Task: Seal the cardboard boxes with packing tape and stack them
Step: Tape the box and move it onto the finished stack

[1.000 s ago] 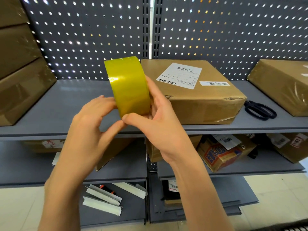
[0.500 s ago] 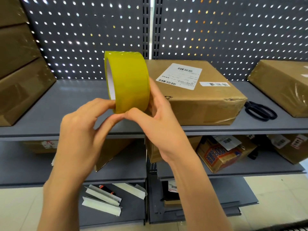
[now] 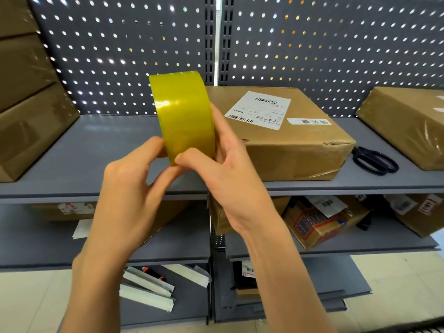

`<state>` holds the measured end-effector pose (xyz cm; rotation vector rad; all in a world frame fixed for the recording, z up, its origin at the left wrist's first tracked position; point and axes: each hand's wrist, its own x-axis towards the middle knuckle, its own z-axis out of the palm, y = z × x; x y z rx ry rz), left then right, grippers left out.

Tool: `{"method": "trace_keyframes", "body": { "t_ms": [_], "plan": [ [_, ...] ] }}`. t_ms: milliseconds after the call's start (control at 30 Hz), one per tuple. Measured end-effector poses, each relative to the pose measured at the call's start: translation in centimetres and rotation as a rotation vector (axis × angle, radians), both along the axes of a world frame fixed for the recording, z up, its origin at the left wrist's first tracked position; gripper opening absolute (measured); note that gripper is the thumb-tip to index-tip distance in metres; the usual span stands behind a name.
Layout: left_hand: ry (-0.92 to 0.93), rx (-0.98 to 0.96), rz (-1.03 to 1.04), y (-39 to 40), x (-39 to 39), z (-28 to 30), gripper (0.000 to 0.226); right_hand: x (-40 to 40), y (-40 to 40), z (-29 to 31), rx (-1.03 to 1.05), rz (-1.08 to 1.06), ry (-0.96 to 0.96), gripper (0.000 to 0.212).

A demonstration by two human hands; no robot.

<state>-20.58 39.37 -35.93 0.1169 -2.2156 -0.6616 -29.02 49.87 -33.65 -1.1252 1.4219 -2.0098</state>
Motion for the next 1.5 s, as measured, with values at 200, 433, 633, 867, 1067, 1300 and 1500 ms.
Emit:
{"method": "trace_keyframes", "body": {
  "t_ms": [200, 433, 633, 867, 1067, 1300, 1500],
  "plan": [
    [0.004, 0.029, -0.012, 0.0, 0.0, 0.0, 0.035, -0.2, 0.1, -0.2, 0.023, -0.004, 0.017, 0.065],
    [-0.028, -0.142, -0.007, -1.4, -0.3, -1.2, 0.038, -0.2, 0.4, -0.4, 0.0, 0.051, -0.033, 0.062],
    [-0.045, -0.189, 0.156, -1.2, 0.1, -1.0, 0.033, 0.0, -0.5, -0.7, 0.041, -0.091, 0.045, 0.064],
    [-0.023, -0.02, 0.018, -0.6, 0.2, -0.1, 0.035, -0.3, -0.1, -0.7, 0.027, -0.054, 0.031, 0.068],
    [-0.071, -0.024, -0.003, -0.9, -0.3, -1.1, 0.036, -0.3, -0.1, -0.8, 0.007, -0.013, 0.017, 0.068],
    [-0.041, -0.057, 0.021, -0.5, 0.3, -0.2, 0.033, 0.1, -0.3, -0.9, 0.037, -0.103, 0.065, 0.068],
    [0.016, 0.109, -0.072, -0.2, 0.0, -0.2, 0.031, -0.2, 0.0, -0.8, 0.027, -0.081, 0.048, 0.068]
  ]
}}
